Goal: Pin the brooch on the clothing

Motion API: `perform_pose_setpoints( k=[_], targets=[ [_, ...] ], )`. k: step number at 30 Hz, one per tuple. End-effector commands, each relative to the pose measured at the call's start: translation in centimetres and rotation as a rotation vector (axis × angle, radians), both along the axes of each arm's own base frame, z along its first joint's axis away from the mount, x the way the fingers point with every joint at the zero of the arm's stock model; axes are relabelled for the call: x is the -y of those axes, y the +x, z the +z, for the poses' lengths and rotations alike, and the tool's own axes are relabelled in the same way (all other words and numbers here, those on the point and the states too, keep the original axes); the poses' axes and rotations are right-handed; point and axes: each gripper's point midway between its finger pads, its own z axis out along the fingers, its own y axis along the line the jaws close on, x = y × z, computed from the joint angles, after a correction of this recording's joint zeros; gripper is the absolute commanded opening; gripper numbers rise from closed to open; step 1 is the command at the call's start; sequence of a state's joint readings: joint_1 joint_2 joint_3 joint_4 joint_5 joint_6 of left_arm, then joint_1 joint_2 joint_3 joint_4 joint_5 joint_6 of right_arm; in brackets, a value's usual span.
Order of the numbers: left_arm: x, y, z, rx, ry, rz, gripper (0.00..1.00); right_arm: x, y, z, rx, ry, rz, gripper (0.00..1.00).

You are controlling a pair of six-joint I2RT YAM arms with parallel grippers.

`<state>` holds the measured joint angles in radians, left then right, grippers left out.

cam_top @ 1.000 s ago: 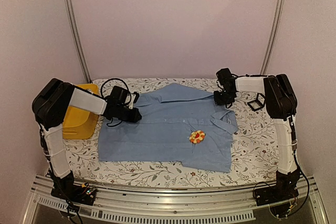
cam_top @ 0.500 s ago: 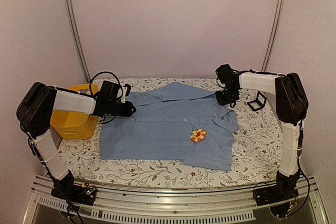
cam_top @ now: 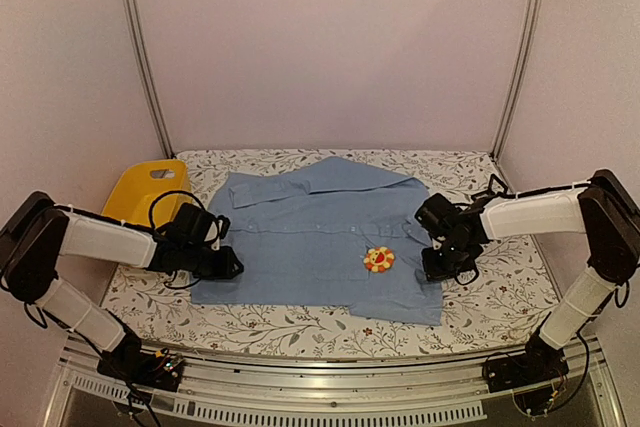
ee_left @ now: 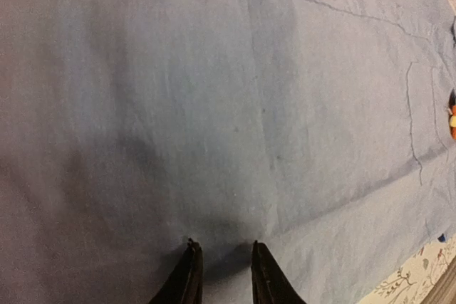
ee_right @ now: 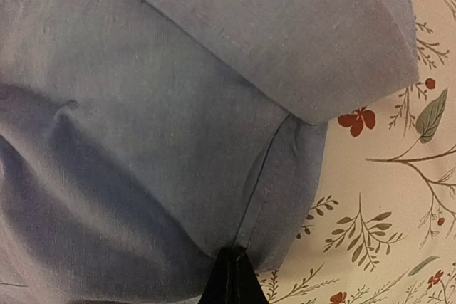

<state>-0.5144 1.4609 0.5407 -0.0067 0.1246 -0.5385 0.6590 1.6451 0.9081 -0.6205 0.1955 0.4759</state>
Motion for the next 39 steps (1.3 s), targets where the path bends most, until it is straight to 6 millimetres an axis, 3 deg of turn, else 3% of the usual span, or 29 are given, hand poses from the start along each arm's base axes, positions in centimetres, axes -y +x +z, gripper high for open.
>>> perform_pose_setpoints(
  k=[1, 6, 11, 16, 20, 23, 25, 28, 31, 36, 39],
  targets=[
    [-1.8, -2.4, -2.7, -0.115, 0.004, 0.114, 0.25, 1.6, -3.4, -3.1, -0.099, 0.018, -0.155, 0.00],
    [-5.4, -3.8, -4.3, -0.163, 0.102, 0.219, 0.27, 5.5, -8.0, -4.8, -0.228, -0.120, -0.260, 0.00],
    [-7.9, -3.9, -4.4, -0.149, 0.162, 0.292, 0.29, 6.9, -9.4, -3.2, -0.240, -0.158, -0.288, 0.00],
    [-7.3, -2.8, -3.8, -0.113, 0.136, 0.257, 0.29, 4.7, -7.2, -0.9, -0.205, -0.096, -0.234, 0.00],
    [-6.3, -2.0, -2.8, -0.065, 0.117, 0.206, 0.29, 3.2, -4.6, 1.9, -0.148, -0.101, -0.152, 0.09],
    [-5.6, -1.8, -1.8, -0.029, 0.083, 0.179, 0.29, 0.3, -3.6, 4.6, -0.082, -0.014, -0.080, 0.13],
    [-5.5, -1.8, -1.2, -0.007, 0.074, 0.177, 0.30, -2.5, -4.2, 5.8, -0.060, 0.066, -0.009, 0.13],
    [-5.5, -1.9, -1.0, 0.005, 0.069, 0.180, 0.31, -6.7, -7.4, 5.7, -0.088, 0.179, 0.100, 0.05],
    [-5.5, -1.9, -1.2, 0.000, 0.077, 0.174, 0.31, -8.8, -11.9, 3.6, -0.210, 0.224, 0.139, 0.00],
    [-5.8, -2.5, -2.2, -0.033, 0.092, 0.180, 0.31, -5.2, -19.4, -1.8, -0.416, 0.098, 0.028, 0.00],
    [-5.9, -2.7, -2.6, -0.051, 0.093, 0.190, 0.31, -1.9, -21.5, -3.8, -0.469, 0.045, -0.070, 0.00]
  ],
)
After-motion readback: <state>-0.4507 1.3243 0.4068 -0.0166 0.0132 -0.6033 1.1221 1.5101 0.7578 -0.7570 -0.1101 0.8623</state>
